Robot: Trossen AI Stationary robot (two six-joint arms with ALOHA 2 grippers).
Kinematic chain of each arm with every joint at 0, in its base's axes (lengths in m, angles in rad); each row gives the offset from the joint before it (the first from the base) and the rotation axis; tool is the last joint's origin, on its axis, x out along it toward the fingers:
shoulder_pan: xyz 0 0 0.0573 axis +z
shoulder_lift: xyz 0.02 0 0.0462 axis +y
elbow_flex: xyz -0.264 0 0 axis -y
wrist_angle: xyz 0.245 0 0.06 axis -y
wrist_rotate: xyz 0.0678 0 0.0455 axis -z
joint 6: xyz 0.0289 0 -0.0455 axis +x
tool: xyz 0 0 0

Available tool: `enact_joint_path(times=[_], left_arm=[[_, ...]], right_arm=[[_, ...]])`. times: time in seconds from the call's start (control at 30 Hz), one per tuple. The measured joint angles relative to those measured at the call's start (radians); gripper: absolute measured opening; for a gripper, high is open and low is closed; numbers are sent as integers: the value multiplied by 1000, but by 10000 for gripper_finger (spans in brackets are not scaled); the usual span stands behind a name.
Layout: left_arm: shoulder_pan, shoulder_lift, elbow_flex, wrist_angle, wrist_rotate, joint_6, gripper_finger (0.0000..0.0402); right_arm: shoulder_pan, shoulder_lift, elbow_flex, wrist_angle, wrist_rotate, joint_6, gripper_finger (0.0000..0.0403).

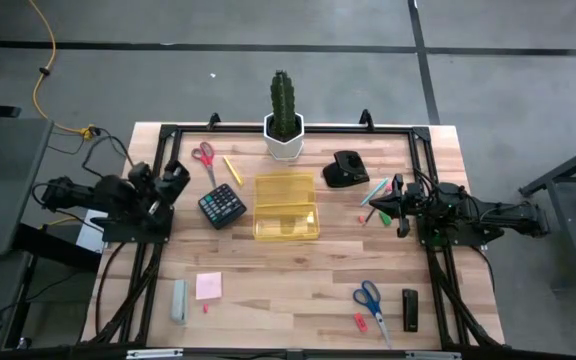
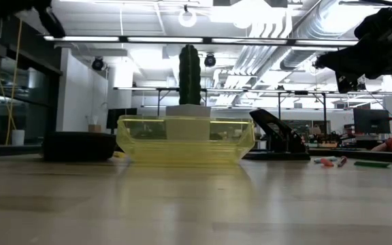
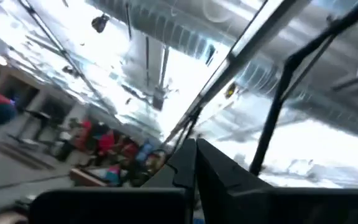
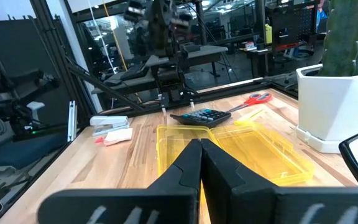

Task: Pack school essentials
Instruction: Put the yellow pen into the supply box

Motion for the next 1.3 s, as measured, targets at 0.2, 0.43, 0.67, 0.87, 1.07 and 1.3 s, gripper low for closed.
enact_joint_path(times=[0.2, 0.43, 0.67, 0.87, 1.07, 1.3], left_arm=[[0, 257, 269, -317, -37, 36, 0], [0, 375, 397, -372, -50, 21, 0], [0, 377, 397, -368, -127, 21, 0], [0, 376, 397, -370, -126, 45, 0], [0, 376, 396, -426, -121, 48, 0], [39, 393, 396, -428, -63, 74, 0]], right_arm=[[0, 0, 0, 0, 0, 0, 0], [0, 0, 0, 0, 0, 0, 0], [0, 0, 0, 42, 0, 105, 0], [0, 0, 0, 475, 182, 534, 0], [0, 25, 30, 675, 360, 430, 0], [0, 227, 236, 592, 199, 246, 0]])
